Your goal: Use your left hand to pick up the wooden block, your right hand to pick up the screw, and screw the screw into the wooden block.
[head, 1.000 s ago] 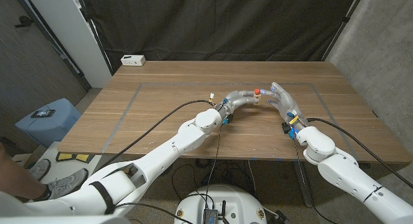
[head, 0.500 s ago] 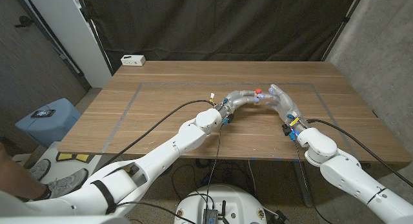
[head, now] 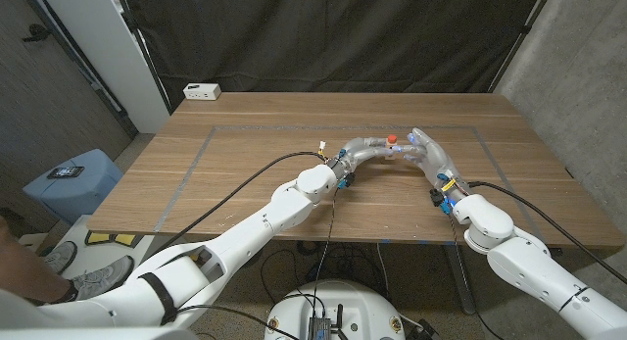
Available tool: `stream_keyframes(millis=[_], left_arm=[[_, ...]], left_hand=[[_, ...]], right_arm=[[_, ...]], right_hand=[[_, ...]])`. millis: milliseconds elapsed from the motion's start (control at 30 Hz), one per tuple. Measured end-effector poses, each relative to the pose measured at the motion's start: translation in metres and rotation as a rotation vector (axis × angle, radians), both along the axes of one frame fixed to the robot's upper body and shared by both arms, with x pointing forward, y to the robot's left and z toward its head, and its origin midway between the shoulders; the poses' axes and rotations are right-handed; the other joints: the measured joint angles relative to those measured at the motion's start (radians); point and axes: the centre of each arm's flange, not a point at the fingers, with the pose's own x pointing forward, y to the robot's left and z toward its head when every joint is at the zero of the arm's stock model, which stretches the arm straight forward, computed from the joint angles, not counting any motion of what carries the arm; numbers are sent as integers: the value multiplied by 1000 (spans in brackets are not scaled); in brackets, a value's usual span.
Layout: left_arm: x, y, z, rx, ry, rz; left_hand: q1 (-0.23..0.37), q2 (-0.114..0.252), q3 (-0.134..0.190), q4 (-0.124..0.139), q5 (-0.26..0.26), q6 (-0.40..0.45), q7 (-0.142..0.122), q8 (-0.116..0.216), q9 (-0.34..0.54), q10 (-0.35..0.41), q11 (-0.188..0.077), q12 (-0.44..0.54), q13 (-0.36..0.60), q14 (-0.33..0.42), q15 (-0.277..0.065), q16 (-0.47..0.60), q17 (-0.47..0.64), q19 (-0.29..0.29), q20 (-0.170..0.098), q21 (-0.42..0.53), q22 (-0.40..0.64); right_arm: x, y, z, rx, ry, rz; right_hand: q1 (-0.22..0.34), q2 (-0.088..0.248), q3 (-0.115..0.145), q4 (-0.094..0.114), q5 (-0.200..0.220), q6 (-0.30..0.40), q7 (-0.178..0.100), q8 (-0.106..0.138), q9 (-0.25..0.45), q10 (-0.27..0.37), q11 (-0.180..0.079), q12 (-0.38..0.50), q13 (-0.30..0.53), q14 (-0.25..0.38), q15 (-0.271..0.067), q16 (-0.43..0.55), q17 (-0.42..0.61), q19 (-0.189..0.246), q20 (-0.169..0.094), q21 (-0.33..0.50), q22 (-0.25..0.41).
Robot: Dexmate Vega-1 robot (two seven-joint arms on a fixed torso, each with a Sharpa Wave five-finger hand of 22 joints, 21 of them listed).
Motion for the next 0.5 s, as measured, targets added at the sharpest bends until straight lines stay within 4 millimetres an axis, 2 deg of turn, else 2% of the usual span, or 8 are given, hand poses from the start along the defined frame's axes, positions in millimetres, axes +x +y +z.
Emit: stream_keyframes(millis=[200, 367, 500], left_arm=[[0, 0, 1, 1, -1, -1], [0, -1, 1, 2, -4, -3], [0, -1, 2, 3, -6, -4]], left_hand=[[0, 0, -4, 4, 0, 0, -11, -1, 0, 0, 0, 0, 0, 0, 0, 0, 0, 0, 0, 0, 0], [0, 0, -4, 4, 0, 2, -12, -1, 0, 0, 0, 0, 0, 0, 0, 0, 0, 0, 0, 0, 0], [0, 0, -4, 4, 0, 6, -16, -1, 0, 1, -1, 0, 0, 0, 0, 0, 0, 0, 0, 0, 0]], right_arm=[[-1, -3, 0, 12, -5, -15], [-1, -7, 0, 27, -10, -27], [0, -9, 0, 36, -10, -35]], right_hand=[[5, 5, 3, -11, 0, -32, -31, -24, 0, 5, 5, -4, 0, 0, 0, 0, 0, 9, -2, 0, 0], [9, 1, 0, -16, 0, -76, -39, -39, 0, 3, 15, -8, 0, 4, -3, 0, 0, 24, -6, 0, 0], [13, -3, 4, -21, 0, -92, -38, -46, 0, 1, 24, -8, 0, 16, -1, 0, 0, 46, -25, 0, -3]])
